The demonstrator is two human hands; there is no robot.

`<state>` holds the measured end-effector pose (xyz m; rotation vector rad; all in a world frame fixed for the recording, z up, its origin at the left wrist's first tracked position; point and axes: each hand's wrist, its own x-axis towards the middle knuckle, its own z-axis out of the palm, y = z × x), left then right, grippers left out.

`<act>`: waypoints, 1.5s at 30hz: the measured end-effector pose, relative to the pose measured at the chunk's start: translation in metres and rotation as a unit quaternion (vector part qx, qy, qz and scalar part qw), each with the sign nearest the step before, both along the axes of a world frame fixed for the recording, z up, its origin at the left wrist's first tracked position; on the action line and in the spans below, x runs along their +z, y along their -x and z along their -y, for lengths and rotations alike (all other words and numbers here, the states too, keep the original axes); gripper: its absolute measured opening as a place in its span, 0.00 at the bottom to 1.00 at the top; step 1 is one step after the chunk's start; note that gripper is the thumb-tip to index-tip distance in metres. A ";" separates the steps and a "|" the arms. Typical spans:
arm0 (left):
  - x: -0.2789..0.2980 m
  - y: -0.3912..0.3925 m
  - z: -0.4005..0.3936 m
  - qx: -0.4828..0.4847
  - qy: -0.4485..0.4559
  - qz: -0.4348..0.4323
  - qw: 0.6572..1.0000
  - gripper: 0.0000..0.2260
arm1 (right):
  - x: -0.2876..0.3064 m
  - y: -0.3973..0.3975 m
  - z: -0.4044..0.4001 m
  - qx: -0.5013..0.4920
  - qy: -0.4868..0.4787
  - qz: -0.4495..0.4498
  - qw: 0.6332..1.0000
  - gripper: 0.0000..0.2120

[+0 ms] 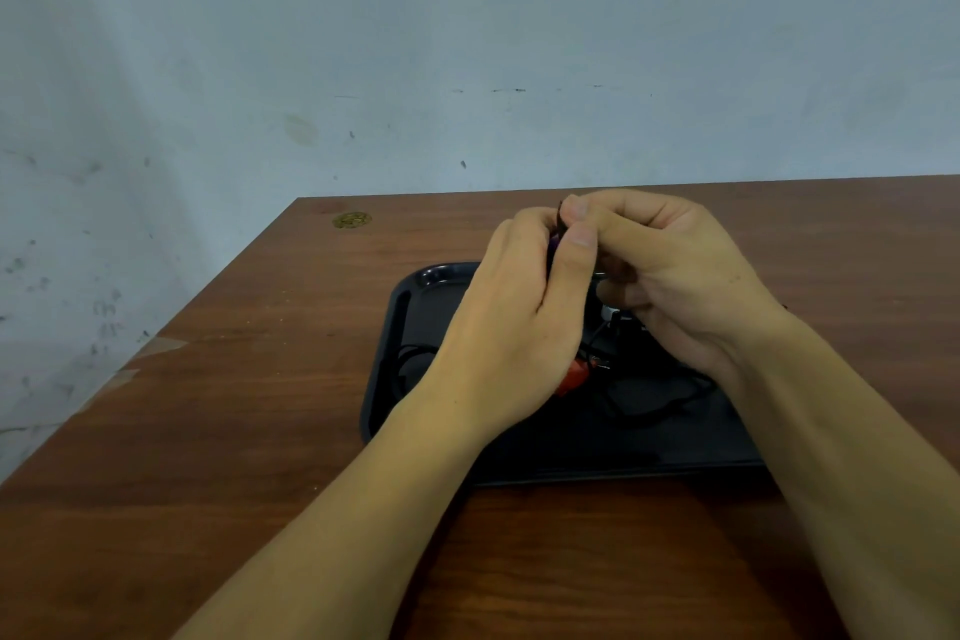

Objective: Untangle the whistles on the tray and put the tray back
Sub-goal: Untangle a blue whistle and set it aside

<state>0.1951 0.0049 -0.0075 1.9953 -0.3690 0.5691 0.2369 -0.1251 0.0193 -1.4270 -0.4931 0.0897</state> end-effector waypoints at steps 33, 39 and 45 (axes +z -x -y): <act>0.007 -0.001 -0.001 -0.003 0.213 -0.016 0.977 0.13 | -0.004 0.001 -0.004 -0.058 0.070 0.084 0.992 0.09; 0.009 0.001 0.002 0.016 0.273 -0.019 0.962 0.15 | -0.007 0.002 -0.008 -0.063 0.080 0.068 0.992 0.10; 0.009 0.000 0.001 0.004 0.344 -0.042 0.938 0.14 | -0.013 0.006 -0.015 -0.042 0.062 0.015 0.997 0.14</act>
